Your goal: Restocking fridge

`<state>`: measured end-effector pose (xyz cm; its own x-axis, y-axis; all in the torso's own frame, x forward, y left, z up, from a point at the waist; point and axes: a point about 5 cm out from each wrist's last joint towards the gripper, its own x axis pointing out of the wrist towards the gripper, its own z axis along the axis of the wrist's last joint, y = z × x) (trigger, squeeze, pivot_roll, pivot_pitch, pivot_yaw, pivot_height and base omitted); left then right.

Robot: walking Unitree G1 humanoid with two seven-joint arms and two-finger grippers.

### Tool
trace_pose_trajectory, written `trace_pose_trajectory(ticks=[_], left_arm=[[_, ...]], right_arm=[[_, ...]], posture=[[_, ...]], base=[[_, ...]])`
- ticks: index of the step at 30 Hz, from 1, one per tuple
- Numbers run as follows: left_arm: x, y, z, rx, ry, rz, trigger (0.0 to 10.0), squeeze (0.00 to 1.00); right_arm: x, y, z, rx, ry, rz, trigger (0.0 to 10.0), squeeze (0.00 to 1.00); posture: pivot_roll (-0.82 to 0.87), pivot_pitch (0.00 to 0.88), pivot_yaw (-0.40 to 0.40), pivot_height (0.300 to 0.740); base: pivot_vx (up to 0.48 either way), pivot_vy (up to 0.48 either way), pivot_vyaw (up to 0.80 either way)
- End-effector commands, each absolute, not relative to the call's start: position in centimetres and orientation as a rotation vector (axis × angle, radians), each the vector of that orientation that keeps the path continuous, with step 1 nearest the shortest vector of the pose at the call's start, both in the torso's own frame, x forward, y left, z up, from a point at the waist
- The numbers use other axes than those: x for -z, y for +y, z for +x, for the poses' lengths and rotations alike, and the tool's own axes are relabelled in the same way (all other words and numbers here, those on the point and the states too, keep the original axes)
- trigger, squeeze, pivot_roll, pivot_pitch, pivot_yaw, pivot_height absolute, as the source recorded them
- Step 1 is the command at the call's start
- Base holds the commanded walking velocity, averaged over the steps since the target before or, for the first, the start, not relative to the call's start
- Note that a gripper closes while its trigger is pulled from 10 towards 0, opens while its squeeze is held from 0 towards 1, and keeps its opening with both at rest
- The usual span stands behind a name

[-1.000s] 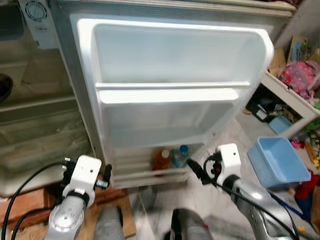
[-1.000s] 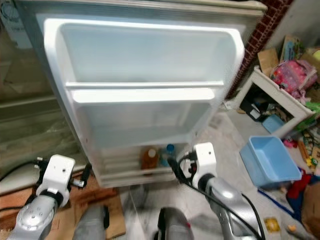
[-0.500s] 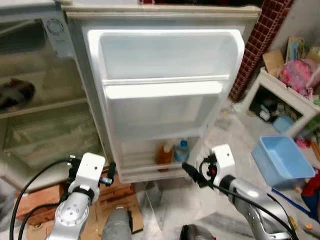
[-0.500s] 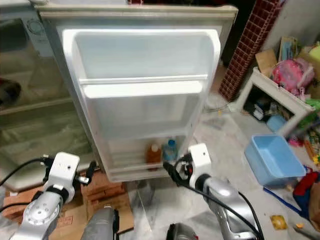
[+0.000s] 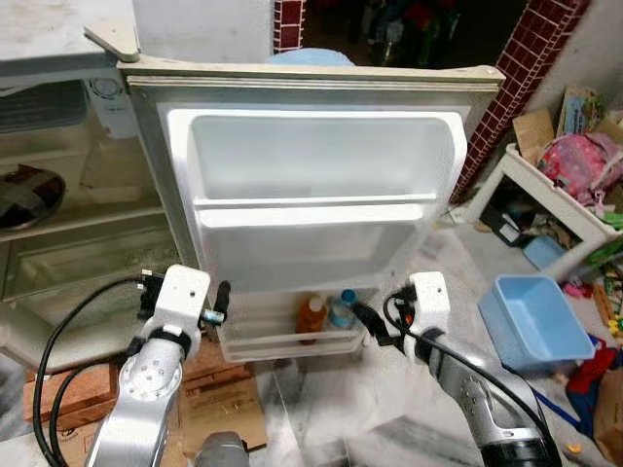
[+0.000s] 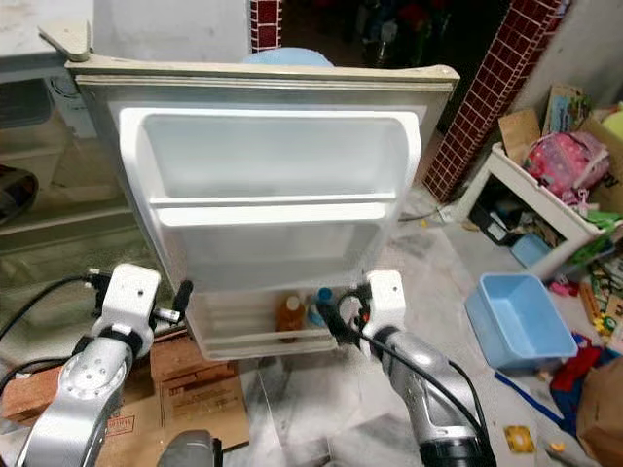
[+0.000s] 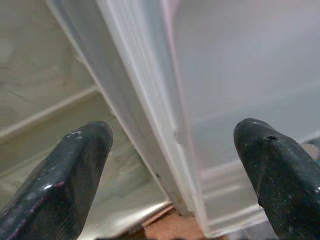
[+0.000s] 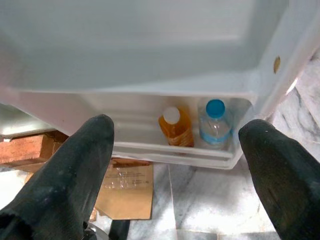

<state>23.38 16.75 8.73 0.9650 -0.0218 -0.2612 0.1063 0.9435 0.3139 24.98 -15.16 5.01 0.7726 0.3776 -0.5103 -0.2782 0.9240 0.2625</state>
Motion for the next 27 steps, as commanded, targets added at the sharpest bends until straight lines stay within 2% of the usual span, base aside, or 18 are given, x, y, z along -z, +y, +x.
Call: trace_pose_trajectory(ticks=[1,5,9,13,16,20,22,27], left_arm=[[-8.7,16.8,23.5,0.054,0.246,0.369,10.0,0.00],[-9.3,17.3,23.4,0.013,0.227,0.360,10.0,0.00],[-9.4,17.8,23.2,-0.010,0.219,0.310,10.0,0.00],[-9.1,18.3,23.1,-0.036,0.238,0.302,10.0,0.00],[-8.4,18.2,23.1,-0.032,0.262,0.321,10.0,0.00],[-8.5,18.0,23.5,-0.024,0.254,0.321,10.0,0.00],[-8.5,17.6,23.9,-0.019,0.244,0.304,10.0,0.00],[-8.7,17.0,24.6,-0.011,0.231,0.291,10.0,0.00]], right_arm=[[-4.7,-15.8,25.0,-0.375,0.620,0.141,10.0,0.00],[-4.5,-16.5,25.2,-0.370,0.655,0.161,10.0,0.00],[-5.9,-16.5,25.9,-0.379,0.563,0.217,10.0,0.00],[-6.2,-17.0,26.4,-0.274,0.511,0.179,10.0,0.00],[-6.7,-17.3,27.0,-0.164,0.436,0.235,10.0,0.00],[-6.9,-16.9,27.2,-0.163,0.436,0.250,10.0,0.00],[-7.6,-16.9,27.5,-0.141,0.376,0.321,10.0,0.00],[-7.6,-17.0,27.9,-0.111,0.360,0.311,10.0,0.00]], posture=[[0.15,0.000,-0.075,0.740],[0.14,0.000,-0.083,0.740],[0.13,0.000,-0.080,0.740],[0.12,0.000,-0.082,0.740],[0.11,0.000,-0.074,0.740],[0.10,0.000,-0.072,0.740],[0.09,0.000,-0.077,0.740],[0.09,0.000,-0.078,0.740]], base=[[0.000,0.000,0.00],[0.000,0.000,0.00],[0.000,0.000,0.00],[0.000,-0.261,0.00],[0.000,-0.261,0.00],[0.000,-0.263,0.00],[0.000,-0.296,0.00],[0.000,-0.300,0.00]])
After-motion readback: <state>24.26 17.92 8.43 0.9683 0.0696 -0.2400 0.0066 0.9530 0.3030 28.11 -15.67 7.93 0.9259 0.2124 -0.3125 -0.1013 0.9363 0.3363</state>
